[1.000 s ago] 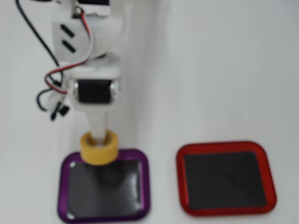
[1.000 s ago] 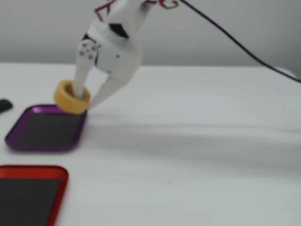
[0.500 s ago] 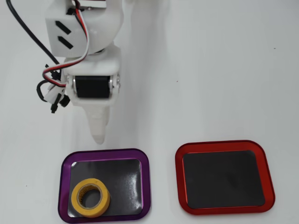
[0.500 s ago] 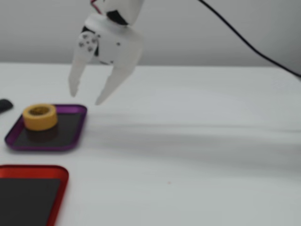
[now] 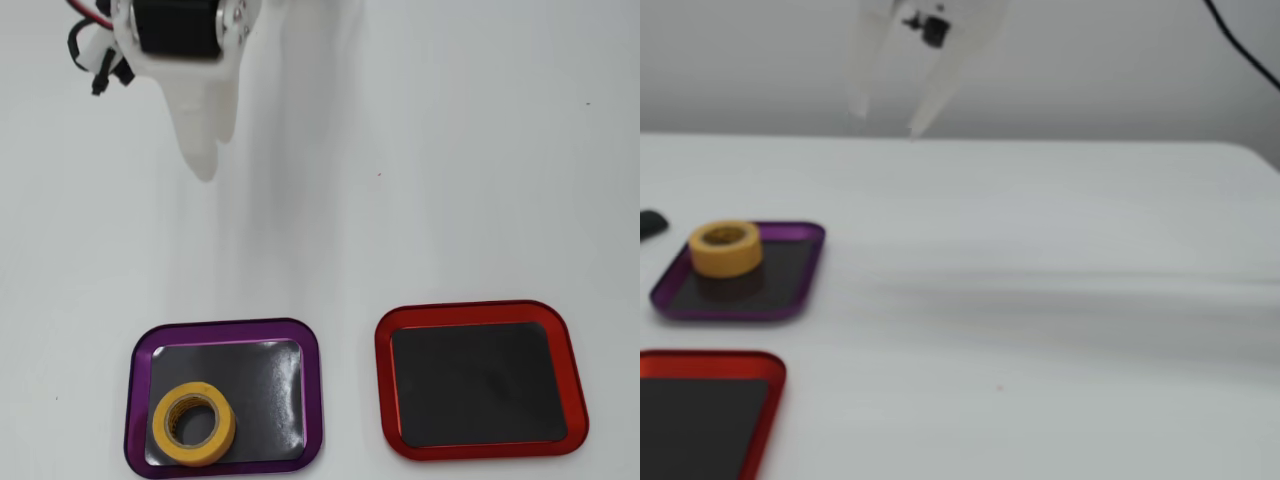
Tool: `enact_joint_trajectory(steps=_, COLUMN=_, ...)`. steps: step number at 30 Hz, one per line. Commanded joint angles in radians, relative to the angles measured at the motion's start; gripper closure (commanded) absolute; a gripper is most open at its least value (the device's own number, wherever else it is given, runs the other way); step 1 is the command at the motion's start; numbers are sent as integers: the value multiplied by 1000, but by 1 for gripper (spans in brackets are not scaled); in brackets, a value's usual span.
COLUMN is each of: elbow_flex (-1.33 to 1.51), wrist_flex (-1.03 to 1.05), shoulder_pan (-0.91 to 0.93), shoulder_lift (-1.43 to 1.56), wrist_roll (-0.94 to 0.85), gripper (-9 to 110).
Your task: Grasp a tape and put it in the right purple dish.
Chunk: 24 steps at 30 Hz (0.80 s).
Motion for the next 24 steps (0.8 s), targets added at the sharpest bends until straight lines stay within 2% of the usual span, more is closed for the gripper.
enact_joint_trajectory(steps=1, elbow_flex=-29, wrist_flex=72, shoulder_pan=-9, shoulder_lift=129, wrist_roll=8, gripper=90)
enact_joint_trajectory(steps=5, elbow_flex=25, wrist_flex=117, shoulder_pan=-9, shoulder_lift=196, wrist_roll=8, gripper=90)
enact_joint_trajectory(steps=11, elbow_flex=353, wrist_flex=95, shoulder_pan=-31, shoulder_lift=408, wrist_roll=-9, gripper=90)
enact_joint_trajectory(steps=24, elbow_flex=1224, wrist_flex=-250, shoulder_pan=-124, shoulder_lift=1078, wrist_roll=-6, gripper=90)
